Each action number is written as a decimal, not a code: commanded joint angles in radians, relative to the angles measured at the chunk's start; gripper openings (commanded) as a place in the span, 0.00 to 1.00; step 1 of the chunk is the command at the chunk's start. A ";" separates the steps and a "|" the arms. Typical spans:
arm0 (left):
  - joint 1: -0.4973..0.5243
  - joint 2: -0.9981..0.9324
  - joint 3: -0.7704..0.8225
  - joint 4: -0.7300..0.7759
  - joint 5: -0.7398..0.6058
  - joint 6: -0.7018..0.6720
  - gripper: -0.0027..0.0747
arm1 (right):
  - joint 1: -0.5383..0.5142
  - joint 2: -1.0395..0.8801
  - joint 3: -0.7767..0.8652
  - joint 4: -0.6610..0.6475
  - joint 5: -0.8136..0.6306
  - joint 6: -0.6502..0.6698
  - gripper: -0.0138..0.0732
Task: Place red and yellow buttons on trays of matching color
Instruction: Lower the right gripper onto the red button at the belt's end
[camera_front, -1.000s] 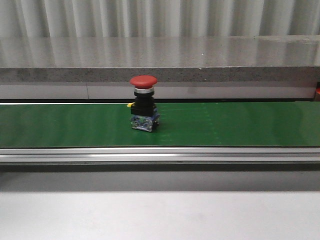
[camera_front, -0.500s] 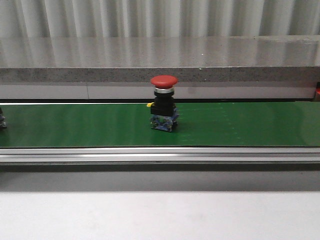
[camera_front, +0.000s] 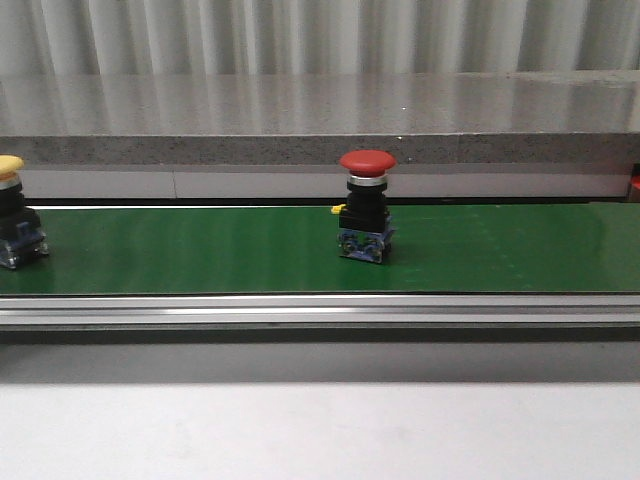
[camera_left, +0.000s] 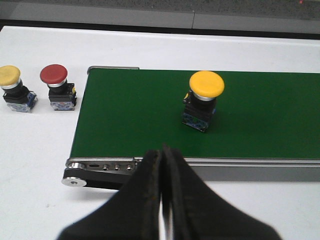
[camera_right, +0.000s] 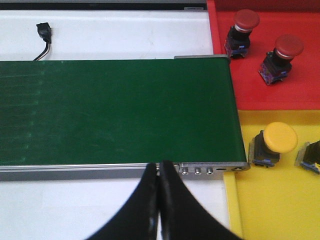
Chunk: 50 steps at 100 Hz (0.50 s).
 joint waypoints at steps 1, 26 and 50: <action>-0.007 0.004 -0.026 -0.015 -0.070 0.000 0.01 | 0.001 -0.004 -0.025 -0.003 -0.071 -0.007 0.08; -0.007 0.004 -0.026 -0.015 -0.070 0.000 0.01 | 0.001 -0.004 -0.025 -0.003 -0.042 -0.007 0.28; -0.007 0.004 -0.026 -0.015 -0.070 0.000 0.01 | 0.001 -0.003 -0.025 0.049 -0.066 -0.007 0.92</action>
